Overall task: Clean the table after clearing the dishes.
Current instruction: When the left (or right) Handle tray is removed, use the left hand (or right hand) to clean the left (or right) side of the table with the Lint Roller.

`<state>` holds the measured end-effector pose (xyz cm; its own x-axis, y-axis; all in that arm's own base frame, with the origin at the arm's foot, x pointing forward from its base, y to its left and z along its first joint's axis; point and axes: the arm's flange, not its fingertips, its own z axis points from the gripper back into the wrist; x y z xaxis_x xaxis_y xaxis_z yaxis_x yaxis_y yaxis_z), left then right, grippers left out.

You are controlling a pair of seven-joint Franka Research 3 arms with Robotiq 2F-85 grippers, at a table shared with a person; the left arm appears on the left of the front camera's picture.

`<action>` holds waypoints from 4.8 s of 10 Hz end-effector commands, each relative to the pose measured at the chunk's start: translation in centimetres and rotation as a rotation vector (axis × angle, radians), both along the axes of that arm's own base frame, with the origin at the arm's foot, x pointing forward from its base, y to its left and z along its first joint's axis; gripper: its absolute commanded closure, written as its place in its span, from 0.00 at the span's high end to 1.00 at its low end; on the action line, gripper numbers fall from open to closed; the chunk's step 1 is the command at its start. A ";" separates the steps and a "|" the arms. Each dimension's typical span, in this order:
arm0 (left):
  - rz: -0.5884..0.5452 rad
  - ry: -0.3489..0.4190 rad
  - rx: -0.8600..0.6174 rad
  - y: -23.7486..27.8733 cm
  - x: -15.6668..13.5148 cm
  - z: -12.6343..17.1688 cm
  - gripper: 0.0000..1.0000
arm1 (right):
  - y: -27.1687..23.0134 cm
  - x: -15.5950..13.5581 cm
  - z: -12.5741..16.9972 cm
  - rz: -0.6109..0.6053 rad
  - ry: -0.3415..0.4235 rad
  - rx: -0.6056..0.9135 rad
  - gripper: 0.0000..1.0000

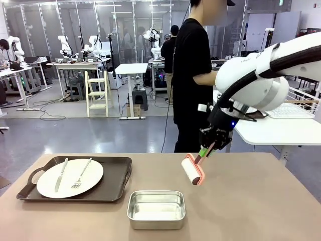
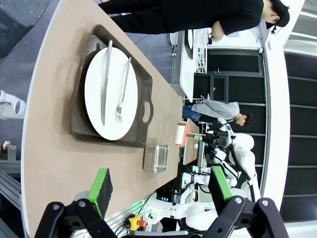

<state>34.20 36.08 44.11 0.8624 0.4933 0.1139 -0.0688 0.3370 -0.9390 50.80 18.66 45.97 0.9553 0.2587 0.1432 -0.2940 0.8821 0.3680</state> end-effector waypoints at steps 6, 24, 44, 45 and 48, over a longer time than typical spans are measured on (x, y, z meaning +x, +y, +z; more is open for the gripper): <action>0.008 -0.013 -0.004 0.1 -0.1 0.1 1.00 | -1.6 -1.3 -5.6 -0.272 0.020 0.081 0.22; 0.008 -0.013 -0.004 0.1 -0.1 0.1 1.00 | -15.0 -0.1 -13.0 -0.441 0.161 0.037 0.22; 0.008 -0.013 -0.004 0.1 -0.1 0.1 1.00 | -30.9 -2.6 -2.1 -0.635 0.053 -0.373 0.22; 0.008 -0.013 -0.004 0.1 -0.1 0.1 1.00 | -30.1 -2.9 0.4 -0.622 0.038 -0.388 0.22; 0.008 -0.013 -0.004 0.1 -0.1 0.1 1.00 | -28.0 -3.7 6.1 -0.583 -0.006 -0.358 0.22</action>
